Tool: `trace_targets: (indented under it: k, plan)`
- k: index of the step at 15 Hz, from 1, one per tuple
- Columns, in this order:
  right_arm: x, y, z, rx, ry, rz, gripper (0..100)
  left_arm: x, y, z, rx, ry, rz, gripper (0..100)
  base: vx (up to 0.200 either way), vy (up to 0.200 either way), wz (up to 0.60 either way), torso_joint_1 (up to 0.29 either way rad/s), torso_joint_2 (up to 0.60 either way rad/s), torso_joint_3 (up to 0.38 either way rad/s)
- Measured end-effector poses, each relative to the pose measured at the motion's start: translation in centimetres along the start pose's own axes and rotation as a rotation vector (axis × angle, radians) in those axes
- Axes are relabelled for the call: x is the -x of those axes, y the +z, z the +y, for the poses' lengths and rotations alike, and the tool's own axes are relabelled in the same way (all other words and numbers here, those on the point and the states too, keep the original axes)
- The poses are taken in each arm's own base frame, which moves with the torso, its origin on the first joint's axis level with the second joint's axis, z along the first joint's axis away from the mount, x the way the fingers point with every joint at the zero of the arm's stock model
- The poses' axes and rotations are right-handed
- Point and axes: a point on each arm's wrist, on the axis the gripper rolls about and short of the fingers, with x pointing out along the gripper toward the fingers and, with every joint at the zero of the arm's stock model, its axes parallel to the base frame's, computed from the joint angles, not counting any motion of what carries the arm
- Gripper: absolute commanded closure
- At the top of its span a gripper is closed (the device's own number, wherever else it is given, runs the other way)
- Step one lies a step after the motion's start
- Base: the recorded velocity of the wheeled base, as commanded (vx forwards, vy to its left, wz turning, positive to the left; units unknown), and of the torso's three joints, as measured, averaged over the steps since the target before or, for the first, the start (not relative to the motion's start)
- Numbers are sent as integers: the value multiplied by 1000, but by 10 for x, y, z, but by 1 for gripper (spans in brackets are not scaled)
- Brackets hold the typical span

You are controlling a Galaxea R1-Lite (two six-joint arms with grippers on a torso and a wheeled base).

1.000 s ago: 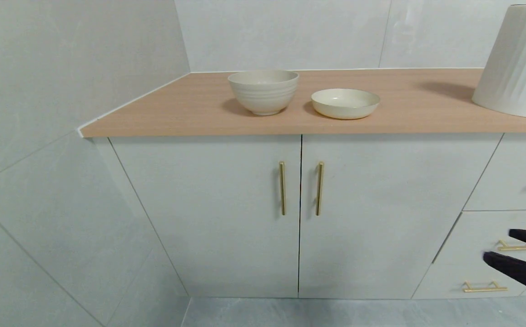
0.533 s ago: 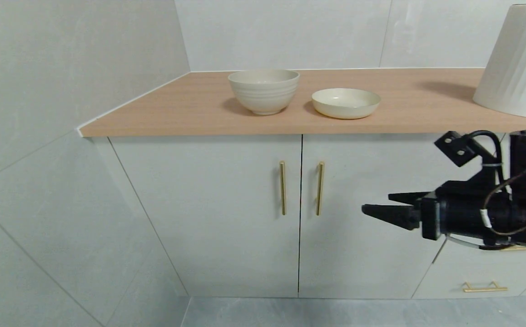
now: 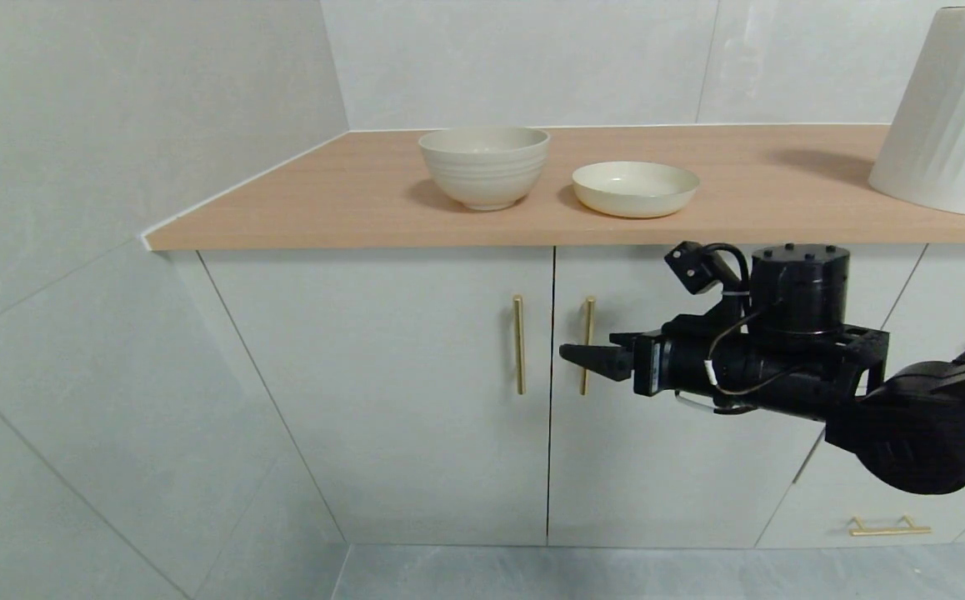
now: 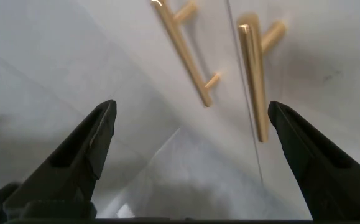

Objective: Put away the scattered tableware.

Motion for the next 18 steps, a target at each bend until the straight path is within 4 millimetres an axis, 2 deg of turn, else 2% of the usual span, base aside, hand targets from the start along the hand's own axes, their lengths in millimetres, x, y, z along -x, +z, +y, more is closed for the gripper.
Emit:
trace_targets:
  k: [2, 5, 7, 18]
  plan:
    - [-11, -12, -5, -8, -31, 3, 0, 0, 0, 0, 0, 0, 0, 0, 0, 0, 0, 0, 0, 0]
    - [-20, -20, -9, -44, -34, 12, 0, 0, 0, 0, 0, 0, 0, 0, 0, 0, 0, 0, 0, 0]
    - [-25, -19, -11, -52, -25, -48, 0, 0, 0, 0, 0, 0, 0, 0, 0, 0, 0, 0, 0, 0]
    - [-49, -29, -14, -81, -69, -113, 0, 0, 0, 0, 0, 0, 0, 0, 0, 0, 0, 0, 0, 0]
